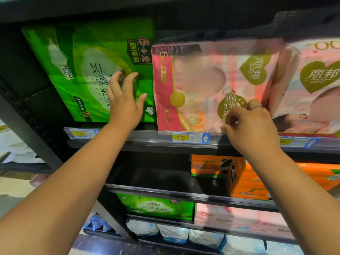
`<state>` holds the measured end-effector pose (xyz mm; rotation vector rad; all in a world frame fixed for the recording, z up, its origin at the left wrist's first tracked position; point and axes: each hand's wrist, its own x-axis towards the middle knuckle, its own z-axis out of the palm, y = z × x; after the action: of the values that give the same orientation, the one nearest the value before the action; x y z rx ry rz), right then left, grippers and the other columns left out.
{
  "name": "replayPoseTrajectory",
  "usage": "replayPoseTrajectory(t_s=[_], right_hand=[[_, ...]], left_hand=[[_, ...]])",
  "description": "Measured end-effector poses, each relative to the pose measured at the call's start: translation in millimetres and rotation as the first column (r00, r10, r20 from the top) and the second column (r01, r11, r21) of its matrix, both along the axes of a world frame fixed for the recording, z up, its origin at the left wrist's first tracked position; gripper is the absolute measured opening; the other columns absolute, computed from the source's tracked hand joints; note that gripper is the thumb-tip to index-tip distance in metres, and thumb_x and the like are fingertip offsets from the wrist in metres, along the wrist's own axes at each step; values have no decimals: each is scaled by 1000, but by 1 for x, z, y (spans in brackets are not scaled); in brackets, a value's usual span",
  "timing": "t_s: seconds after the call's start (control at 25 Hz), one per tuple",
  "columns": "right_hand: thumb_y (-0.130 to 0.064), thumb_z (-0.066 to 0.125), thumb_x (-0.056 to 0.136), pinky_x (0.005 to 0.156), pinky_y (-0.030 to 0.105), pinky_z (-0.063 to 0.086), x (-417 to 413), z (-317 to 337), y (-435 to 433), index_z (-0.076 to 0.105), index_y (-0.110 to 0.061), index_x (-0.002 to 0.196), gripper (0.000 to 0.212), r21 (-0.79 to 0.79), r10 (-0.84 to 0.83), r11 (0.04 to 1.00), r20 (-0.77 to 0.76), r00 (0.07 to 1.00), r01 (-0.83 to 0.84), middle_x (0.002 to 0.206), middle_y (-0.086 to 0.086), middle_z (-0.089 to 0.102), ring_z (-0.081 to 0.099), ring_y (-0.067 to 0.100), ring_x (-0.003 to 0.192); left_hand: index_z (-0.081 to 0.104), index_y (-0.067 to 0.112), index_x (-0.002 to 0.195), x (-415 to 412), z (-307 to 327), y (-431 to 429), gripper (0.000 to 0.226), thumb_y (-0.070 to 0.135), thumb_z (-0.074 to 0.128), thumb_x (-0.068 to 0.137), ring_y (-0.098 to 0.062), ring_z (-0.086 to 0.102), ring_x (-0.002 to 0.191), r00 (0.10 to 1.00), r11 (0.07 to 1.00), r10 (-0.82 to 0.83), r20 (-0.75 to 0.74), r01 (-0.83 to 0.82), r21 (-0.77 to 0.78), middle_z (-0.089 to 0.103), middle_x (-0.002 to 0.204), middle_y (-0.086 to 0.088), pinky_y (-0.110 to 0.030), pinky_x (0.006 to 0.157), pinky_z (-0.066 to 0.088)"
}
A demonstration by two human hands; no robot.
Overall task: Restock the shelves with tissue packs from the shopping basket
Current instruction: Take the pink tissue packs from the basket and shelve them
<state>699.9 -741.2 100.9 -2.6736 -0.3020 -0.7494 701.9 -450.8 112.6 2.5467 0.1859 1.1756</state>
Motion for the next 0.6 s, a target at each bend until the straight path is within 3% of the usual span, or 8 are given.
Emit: replayPoseTrajectory(t_s=[0.08,0.16,0.4,0.52,0.6], right_hand=[[-28,76,79,69,35,44,1,-1,1,66,-13,90,21,-19,-23,1000,3,1000,23,104,11,46,49,34,96],[-25,72,79,67,34,42,0,-1,6,67,-12,90,17,-31,-16,999,43,999,17,103,12,49,50,35,94],[-29,71,75,68,44,47,-5,1,57,65,-17,90,20,-50,313,950,205,927,-310,91,7,58,55,34,83],[-26,65,75,80,45,39,-6,3,99,67,-22,98,24,-149,415,910,375,829,-388,114,6,60,44,32,102],[-25,64,74,89,44,28,-2,5,124,64,-32,107,34,-344,468,867,315,826,-360,137,0,50,30,30,118]], left_hand=[[30,27,147,6,-3,7,80,43,72,80,-45,7,143,989,978,90,-114,-66,199,13,155,-24,-60,113,9],[20,31,149,13,-5,10,95,49,75,74,-47,-1,144,976,951,120,-179,-62,302,8,156,-24,-67,111,2],[0,41,144,26,-5,22,116,67,73,59,-54,3,141,957,891,231,-173,-136,433,6,157,-26,-82,97,3],[-2,42,147,30,0,27,106,70,56,64,-53,-7,141,950,884,237,-204,-124,450,-8,158,-23,-83,96,0],[0,42,150,32,1,29,93,60,48,72,-51,-13,141,945,888,242,-221,-123,444,-16,158,-21,-83,97,1]])
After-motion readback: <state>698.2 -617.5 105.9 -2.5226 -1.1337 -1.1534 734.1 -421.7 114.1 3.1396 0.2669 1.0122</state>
